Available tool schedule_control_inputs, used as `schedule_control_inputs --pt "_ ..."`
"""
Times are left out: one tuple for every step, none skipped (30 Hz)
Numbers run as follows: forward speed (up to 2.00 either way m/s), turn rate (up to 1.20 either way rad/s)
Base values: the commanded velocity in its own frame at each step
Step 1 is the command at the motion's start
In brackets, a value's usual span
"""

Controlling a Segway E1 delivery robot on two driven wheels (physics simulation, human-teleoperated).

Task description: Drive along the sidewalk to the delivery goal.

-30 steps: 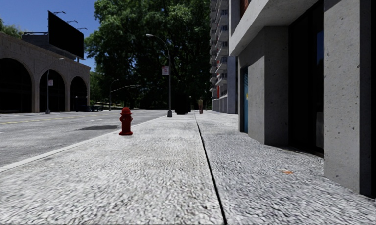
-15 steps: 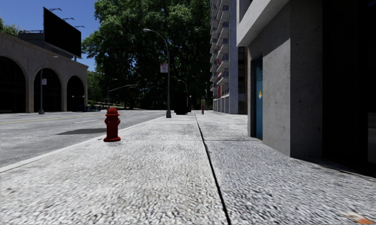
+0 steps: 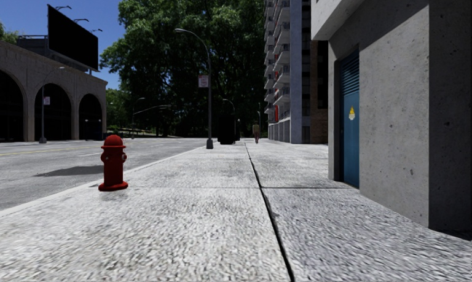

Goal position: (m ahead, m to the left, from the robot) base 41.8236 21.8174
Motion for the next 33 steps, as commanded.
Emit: schedule_control_inputs --pt "2.00 0.00" --pt "2.00 0.00" --pt "2.00 0.00" --pt "2.00 0.00" --pt "2.00 0.00" --pt "2.00 0.00" --pt "2.00 0.00" --pt "2.00 0.00" --pt "2.00 0.00" --pt "2.00 0.00" --pt "2.00 0.00" --pt "2.00 0.00" --pt "2.00 0.00" --pt "2.00 0.00" --pt "2.00 0.00" --pt "2.00 0.00" --pt "2.00 0.00" --pt "2.00 0.00" --pt "2.00 0.00" --pt "2.00 0.00" --pt "2.00 0.00" --pt "2.00 0.00" --pt "2.00 0.00" --pt "2.00 0.00" --pt "2.00 -0.07" --pt "2.00 -0.07" --pt "2.00 -0.15" --pt "2.00 -0.21" --pt "2.00 -0.26" --pt "2.00 -0.26" --pt "2.00 -0.28" --pt "2.00 -0.29" --pt "2.00 -0.29"
